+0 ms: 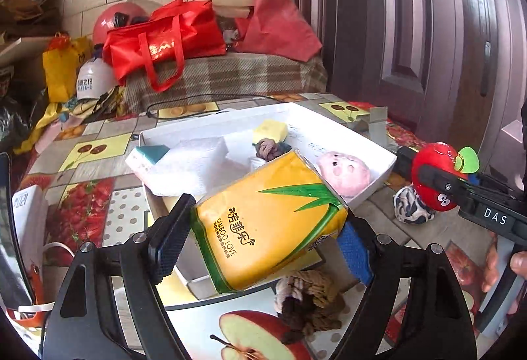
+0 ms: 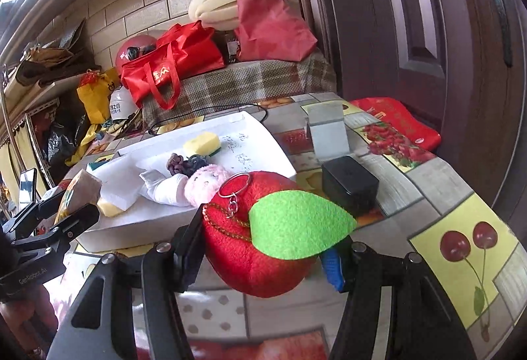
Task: Organize soft objects
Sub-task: 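Lower the tissue pack and apple plush into the white tray and open both tools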
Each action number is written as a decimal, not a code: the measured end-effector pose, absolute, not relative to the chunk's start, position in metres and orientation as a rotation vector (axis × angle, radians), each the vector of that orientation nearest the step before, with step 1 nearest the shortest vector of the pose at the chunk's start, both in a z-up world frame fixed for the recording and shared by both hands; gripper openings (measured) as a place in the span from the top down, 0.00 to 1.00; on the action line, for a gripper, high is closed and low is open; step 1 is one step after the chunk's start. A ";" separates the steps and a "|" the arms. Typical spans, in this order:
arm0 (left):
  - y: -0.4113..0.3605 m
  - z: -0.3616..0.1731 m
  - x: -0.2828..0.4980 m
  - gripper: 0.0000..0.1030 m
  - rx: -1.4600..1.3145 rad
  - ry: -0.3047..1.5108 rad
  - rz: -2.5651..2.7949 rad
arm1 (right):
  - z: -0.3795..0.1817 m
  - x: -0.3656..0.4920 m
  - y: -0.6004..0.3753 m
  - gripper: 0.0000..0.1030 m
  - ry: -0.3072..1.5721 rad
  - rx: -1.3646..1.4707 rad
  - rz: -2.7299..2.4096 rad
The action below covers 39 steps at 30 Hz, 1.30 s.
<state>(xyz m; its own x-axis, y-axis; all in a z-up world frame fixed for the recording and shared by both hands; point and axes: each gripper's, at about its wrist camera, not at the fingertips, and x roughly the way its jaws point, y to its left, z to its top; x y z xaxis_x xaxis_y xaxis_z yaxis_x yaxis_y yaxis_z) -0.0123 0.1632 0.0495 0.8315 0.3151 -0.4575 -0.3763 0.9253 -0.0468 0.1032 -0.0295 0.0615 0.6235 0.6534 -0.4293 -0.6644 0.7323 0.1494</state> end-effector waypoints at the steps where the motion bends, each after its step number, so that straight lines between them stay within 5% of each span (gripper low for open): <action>1: 0.169 0.048 -0.012 0.20 -0.155 0.474 0.362 | 0.062 0.103 -0.021 0.41 0.479 -0.029 0.771; 13: 0.225 0.035 0.019 0.20 -0.300 0.582 0.374 | 0.051 0.119 0.077 0.42 0.619 -0.063 0.926; 29: 0.235 0.040 0.040 0.16 -0.230 0.562 0.497 | 0.051 0.152 0.089 0.42 0.601 -0.041 0.794; 32: 0.233 0.042 0.036 0.00 -0.207 0.543 0.555 | 0.050 0.154 0.091 0.30 0.613 -0.045 0.798; 33: 0.232 0.043 0.034 0.00 -0.200 0.534 0.561 | 0.050 0.155 0.091 0.16 0.614 -0.040 0.797; 36: 0.228 0.045 0.031 0.00 -0.176 0.506 0.584 | 0.050 0.156 0.087 0.00 0.609 -0.023 0.768; 39: 0.223 0.046 0.029 0.00 -0.151 0.490 0.598 | 0.051 0.156 0.082 0.00 0.598 0.006 0.762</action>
